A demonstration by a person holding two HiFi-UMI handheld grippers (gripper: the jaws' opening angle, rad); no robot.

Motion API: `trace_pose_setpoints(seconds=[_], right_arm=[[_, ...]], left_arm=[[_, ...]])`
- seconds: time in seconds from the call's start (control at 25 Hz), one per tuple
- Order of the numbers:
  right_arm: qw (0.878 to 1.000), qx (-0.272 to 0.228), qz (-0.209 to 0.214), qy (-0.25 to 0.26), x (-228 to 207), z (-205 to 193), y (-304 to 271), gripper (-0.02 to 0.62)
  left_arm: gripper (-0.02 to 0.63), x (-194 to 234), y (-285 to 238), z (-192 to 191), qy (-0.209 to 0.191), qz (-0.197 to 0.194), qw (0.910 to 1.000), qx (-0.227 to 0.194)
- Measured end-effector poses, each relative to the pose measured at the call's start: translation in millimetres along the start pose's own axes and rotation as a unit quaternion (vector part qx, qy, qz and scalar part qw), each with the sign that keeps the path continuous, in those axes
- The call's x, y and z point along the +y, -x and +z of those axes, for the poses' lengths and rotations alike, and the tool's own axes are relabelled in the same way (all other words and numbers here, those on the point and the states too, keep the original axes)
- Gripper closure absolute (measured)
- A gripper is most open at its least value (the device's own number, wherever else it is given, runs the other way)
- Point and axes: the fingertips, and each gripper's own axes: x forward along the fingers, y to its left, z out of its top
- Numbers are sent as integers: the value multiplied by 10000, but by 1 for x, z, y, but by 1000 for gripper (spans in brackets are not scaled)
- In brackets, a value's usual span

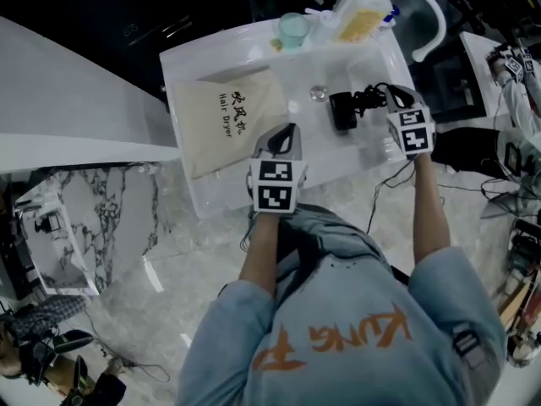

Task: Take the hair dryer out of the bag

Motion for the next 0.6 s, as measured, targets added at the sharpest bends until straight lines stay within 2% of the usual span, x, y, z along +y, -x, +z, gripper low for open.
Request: trace_pose_setpoints(seconds=[0.28,0.6], right_arm=[[9992,363,-114,-119,-34,-35,-16,571],[9973,603,-286,-294,-49,-65,-27,568]], left_arm=[[601,3,-6,5,-67,17,10000,69],[601,5,-15,14,-176,-3,9998,125]])
